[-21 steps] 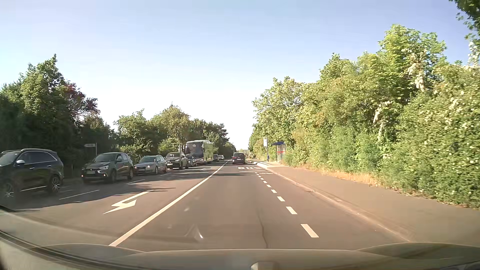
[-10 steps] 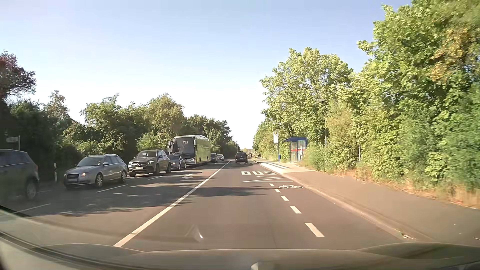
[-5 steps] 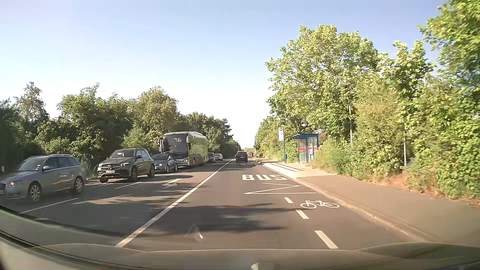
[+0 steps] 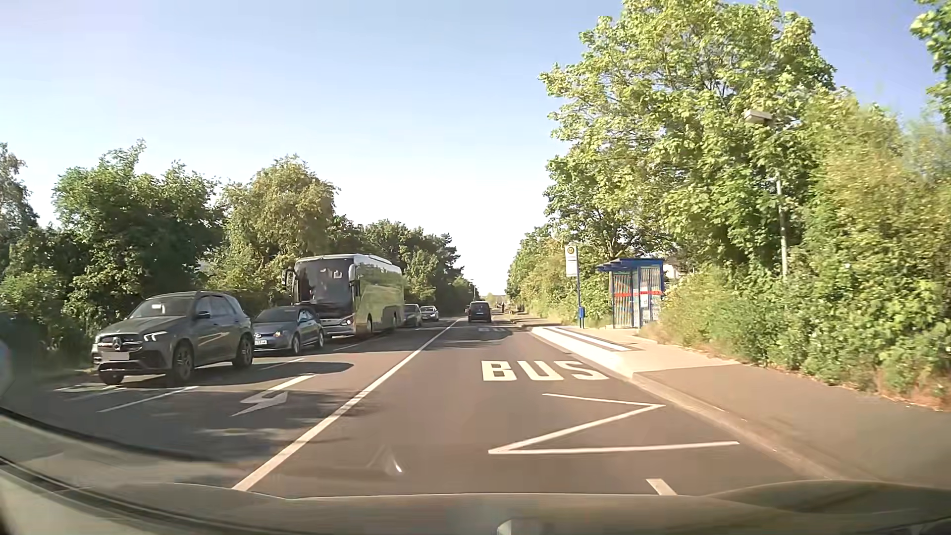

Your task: Follow the waypoints while adhering to traffic rules and regulations

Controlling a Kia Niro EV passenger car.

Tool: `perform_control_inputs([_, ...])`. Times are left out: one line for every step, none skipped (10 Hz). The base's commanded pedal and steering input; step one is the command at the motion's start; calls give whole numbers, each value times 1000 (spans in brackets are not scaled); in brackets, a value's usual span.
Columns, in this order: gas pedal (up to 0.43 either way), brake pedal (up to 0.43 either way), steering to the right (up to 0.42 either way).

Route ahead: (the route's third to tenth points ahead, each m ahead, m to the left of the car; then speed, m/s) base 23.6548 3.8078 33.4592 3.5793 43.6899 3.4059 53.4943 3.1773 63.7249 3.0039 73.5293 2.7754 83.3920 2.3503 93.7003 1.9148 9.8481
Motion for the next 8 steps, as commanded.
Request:
perform_control_inputs([98,0,-2])
perform_control_inputs([98,0,-2])
perform_control_inputs([98,0,-2])
perform_control_inputs([98,0,-2])
perform_control_inputs([98,0,-2])
perform_control_inputs([98,0,-2])
perform_control_inputs([98,0,-2])
perform_control_inputs([98,0,-2])
